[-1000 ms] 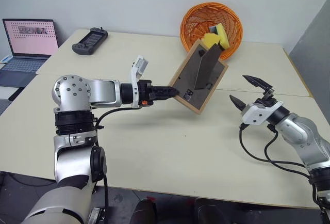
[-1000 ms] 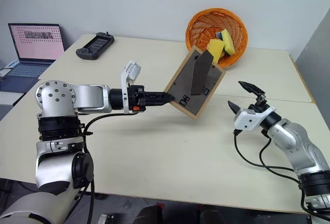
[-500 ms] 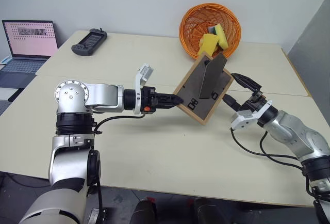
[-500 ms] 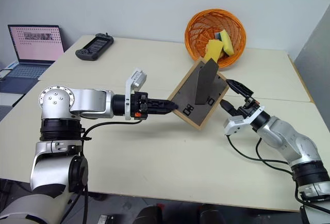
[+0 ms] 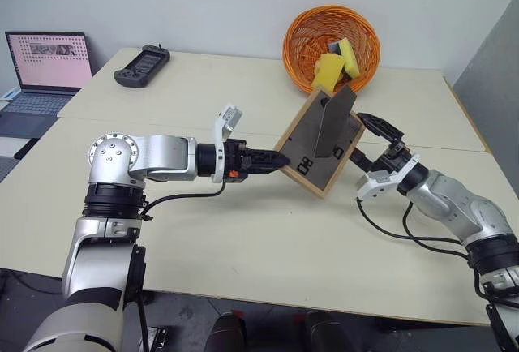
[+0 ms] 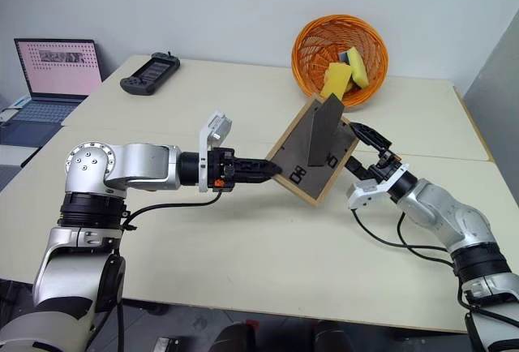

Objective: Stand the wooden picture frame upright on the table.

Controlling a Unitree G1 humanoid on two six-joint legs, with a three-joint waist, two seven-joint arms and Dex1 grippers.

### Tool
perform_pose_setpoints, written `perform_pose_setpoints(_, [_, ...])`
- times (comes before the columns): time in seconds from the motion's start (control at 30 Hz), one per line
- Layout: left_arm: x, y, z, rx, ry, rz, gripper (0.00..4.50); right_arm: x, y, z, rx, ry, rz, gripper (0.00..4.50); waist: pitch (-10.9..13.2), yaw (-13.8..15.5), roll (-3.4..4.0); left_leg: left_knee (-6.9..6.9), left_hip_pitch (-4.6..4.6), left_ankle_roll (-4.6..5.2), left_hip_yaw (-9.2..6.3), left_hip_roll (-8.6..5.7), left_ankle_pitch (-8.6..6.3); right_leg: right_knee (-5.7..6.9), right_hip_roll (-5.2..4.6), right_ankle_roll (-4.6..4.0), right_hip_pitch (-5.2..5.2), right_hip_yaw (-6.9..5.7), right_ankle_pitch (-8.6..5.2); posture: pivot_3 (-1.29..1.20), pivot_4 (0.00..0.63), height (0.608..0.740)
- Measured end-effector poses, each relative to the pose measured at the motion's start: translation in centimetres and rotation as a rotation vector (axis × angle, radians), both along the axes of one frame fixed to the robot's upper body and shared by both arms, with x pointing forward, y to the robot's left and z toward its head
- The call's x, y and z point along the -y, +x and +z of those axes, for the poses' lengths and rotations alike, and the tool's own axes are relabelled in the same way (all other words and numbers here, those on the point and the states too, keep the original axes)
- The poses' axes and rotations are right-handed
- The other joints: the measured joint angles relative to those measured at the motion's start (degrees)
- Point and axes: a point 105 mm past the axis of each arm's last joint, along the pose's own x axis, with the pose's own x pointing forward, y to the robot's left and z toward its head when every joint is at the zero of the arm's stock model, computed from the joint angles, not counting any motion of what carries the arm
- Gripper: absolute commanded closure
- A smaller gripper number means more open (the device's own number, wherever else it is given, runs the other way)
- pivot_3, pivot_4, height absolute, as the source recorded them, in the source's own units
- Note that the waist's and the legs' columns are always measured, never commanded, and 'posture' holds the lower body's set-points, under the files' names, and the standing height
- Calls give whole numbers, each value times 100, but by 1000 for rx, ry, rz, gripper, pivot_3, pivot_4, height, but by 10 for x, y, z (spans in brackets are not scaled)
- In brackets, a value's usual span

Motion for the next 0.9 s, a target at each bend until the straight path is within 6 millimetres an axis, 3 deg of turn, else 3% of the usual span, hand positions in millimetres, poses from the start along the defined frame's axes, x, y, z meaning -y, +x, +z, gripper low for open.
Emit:
perform_pose_setpoints(0.03, [0,0,0,3,3,0,3182,0,1,0,1,-3,-1,408,0,-1,0,0,0,0,0,0,0,0,0,0,0,0,0,0,150,740])
perform_pose_setpoints(0.43, [0,-1,6,12,-28,-8,3182,-3,2,-6,-8,-5,10,2835,0,-1,0,1,0,0,-4,-1,0,0,0,0,2,-2,0,0,150,740])
perform_pose_setpoints(0.9, [0,0,10,15,-61,-1,3182,-1,4,-2,12,10,-1,3029,0,-1,0,2,0,0,-7,-2,0,0,0,0,3,-3,0,0,150,740])
